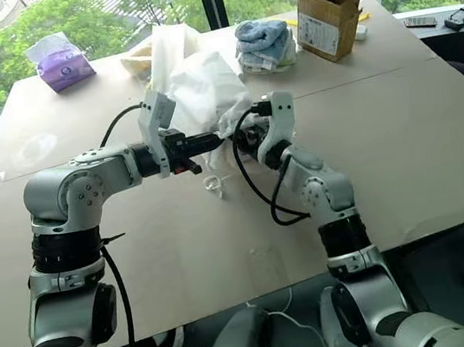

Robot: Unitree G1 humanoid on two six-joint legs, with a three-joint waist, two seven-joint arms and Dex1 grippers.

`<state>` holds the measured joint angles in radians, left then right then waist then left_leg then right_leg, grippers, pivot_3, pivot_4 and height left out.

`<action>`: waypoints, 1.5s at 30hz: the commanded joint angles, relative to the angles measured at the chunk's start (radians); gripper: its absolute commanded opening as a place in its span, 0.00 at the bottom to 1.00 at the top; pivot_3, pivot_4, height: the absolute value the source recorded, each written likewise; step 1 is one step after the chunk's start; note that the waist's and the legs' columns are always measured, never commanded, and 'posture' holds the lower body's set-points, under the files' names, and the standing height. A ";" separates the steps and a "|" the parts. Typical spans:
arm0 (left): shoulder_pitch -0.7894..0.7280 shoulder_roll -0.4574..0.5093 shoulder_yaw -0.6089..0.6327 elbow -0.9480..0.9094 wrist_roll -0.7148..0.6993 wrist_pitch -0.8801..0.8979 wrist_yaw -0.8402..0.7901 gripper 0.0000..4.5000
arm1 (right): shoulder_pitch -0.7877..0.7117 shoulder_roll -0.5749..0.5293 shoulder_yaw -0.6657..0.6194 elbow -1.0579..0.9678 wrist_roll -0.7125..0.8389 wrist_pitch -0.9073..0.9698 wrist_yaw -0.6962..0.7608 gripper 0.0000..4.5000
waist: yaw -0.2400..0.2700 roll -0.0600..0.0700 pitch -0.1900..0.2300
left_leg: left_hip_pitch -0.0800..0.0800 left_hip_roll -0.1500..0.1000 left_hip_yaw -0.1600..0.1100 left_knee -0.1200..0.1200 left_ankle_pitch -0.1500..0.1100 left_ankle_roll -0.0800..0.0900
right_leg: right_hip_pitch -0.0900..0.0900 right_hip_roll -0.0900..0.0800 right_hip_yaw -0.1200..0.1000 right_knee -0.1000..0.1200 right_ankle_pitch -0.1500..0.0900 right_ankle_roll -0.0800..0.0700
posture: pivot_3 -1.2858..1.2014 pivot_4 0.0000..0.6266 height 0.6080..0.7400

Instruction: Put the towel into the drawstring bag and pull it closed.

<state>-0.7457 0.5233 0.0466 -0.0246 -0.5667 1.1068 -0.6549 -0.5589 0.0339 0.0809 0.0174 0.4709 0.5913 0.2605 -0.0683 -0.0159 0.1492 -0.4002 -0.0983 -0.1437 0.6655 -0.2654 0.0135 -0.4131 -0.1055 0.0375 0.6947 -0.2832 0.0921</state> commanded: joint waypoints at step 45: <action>-0.095 -0.022 -0.017 0.016 -0.004 -0.030 -0.045 0.00 | -0.241 0.076 -0.057 0.486 -0.277 -0.394 0.021 0.12 | -0.005 0.000 0.000 | 0.000 0.000 0.000 0.000 0.000 0.000 | 0.000 0.000 0.001 0.000 0.000 0.000 | 0.52 0.24 1.00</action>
<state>-0.8172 0.4944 0.0137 0.0045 -0.5704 1.1033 -0.6944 -0.7927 0.1193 0.0014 0.5367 0.1874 0.1827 0.2232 -0.0729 -0.0156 0.1495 -0.4000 -0.0980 -0.1433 0.6655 -0.2653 0.0134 -0.4132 -0.1050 0.0381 0.6950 -0.2832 0.0921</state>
